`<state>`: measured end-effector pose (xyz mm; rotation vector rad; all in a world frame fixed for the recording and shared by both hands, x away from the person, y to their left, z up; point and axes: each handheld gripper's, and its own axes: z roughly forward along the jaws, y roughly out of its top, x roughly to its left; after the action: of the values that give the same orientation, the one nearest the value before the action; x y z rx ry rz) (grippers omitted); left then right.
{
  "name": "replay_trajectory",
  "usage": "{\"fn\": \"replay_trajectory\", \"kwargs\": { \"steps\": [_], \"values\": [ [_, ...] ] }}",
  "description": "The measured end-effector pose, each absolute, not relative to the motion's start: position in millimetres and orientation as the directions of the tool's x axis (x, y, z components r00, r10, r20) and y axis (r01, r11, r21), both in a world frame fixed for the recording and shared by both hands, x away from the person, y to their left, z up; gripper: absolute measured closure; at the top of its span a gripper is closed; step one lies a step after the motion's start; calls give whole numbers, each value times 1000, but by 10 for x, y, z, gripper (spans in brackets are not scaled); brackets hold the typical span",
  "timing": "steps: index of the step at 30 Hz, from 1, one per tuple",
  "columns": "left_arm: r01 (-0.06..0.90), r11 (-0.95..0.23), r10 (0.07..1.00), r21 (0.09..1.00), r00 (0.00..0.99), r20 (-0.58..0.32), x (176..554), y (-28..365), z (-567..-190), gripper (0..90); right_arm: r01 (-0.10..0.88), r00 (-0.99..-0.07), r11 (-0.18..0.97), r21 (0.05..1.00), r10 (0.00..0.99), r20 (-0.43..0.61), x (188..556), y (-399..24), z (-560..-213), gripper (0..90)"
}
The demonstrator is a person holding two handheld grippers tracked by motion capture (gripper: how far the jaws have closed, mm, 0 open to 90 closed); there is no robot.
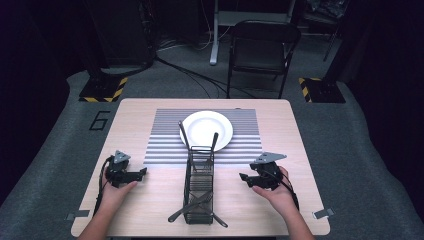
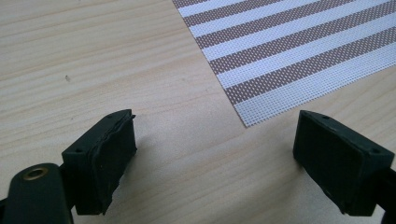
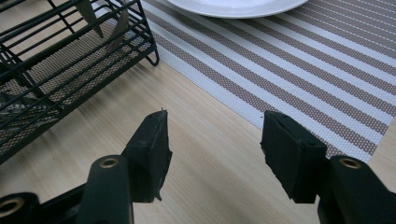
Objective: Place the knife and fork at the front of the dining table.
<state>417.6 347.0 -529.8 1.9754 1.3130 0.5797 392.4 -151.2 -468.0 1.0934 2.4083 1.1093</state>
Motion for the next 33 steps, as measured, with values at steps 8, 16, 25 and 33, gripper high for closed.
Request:
{"fn": "replay_trajectory", "kwargs": {
  "steps": [8,16,25,33],
  "values": [
    [615,-254,921,747,390,-7,4175,3469,-5298,129,496,-719,428,755,690,82,3966,-1423,-4503,465],
    [614,-255,920,747,391,-7,4174,3470,-5298,130,462,-747,445,767,662,66,3994,-1309,-4331,488],
    [615,-255,920,746,392,-8,4173,3470,-5298,130,446,-764,448,775,642,69,4020,-1213,-4161,516],
    [615,-255,920,746,391,-8,4173,3470,-5298,130,431,-777,432,792,624,83,4071,-1108,-3992,584]
  ]
}}
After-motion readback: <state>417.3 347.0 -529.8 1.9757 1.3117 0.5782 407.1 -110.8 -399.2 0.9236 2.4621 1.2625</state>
